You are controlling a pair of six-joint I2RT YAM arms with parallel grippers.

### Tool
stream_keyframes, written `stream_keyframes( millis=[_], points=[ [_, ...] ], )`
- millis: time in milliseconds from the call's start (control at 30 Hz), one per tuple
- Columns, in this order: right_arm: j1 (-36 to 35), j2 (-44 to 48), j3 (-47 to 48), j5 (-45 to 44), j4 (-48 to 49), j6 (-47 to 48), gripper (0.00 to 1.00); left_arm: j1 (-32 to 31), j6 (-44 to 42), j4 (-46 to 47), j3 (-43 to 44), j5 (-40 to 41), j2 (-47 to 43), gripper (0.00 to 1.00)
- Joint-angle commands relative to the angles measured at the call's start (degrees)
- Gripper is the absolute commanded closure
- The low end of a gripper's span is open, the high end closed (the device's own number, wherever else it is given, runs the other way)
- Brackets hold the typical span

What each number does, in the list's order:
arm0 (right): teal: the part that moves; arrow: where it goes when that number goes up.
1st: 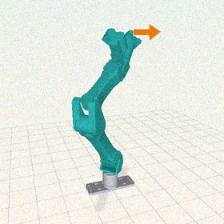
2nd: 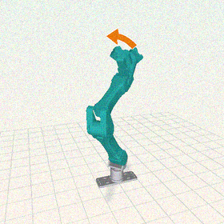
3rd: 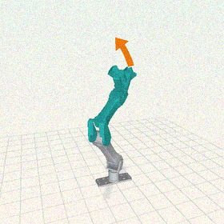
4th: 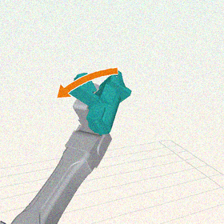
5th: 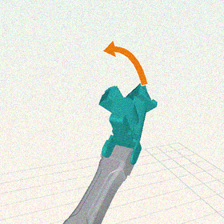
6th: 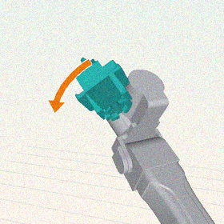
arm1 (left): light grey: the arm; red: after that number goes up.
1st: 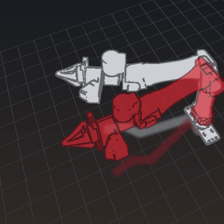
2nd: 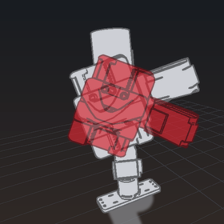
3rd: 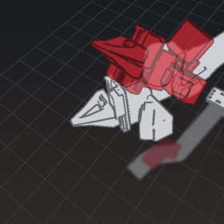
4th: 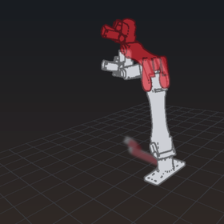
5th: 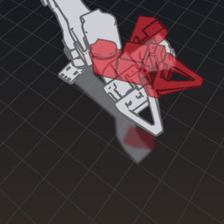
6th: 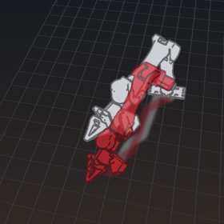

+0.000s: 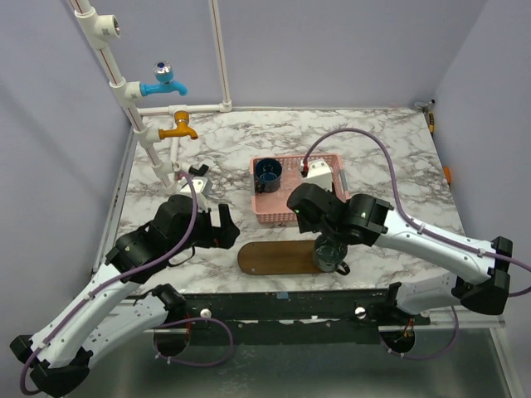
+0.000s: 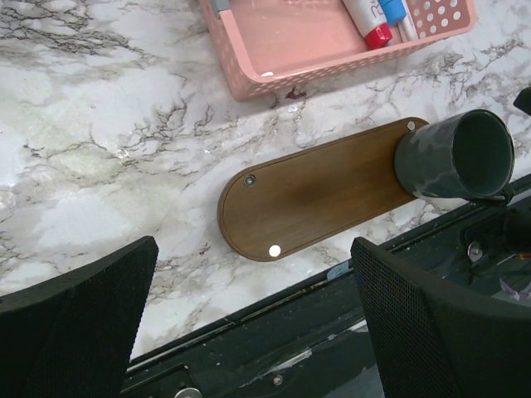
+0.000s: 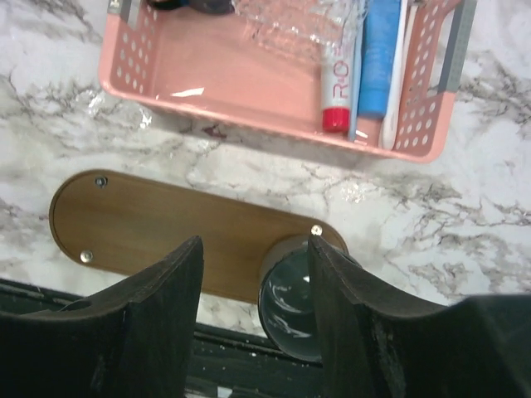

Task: Prepare toiletry sets of a toothbrush and toothpaste on the tray

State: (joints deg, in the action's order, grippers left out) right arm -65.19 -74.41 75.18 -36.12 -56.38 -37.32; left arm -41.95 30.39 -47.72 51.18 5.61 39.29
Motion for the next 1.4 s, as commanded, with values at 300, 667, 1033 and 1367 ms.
stream_keyframes(
  millis=[300, 667, 1033, 1367],
  points=[
    [14.63, -9.40, 7.37, 5.23, 13.48, 10.96, 0.45, 0.37, -2.79, 4.48, -4.11, 5.04, -6.12, 0.01],
    [21.27, -25.70, 18.76, 11.12, 16.21, 10.18, 0.49, 0.38, -5.48, 10.04, -11.31, 4.52, -13.35, 0.01],
    [22.66, -38.08, 28.19, 7.04, 11.35, 6.43, 0.51, 0.34, -5.96, 12.39, -14.04, 5.96, -17.61, 0.01],
    [22.70, -40.61, 28.59, 2.35, 9.07, 1.22, 0.52, 0.36, -6.40, 13.50, -14.43, 5.12, -17.79, 0.01]
  ],
)
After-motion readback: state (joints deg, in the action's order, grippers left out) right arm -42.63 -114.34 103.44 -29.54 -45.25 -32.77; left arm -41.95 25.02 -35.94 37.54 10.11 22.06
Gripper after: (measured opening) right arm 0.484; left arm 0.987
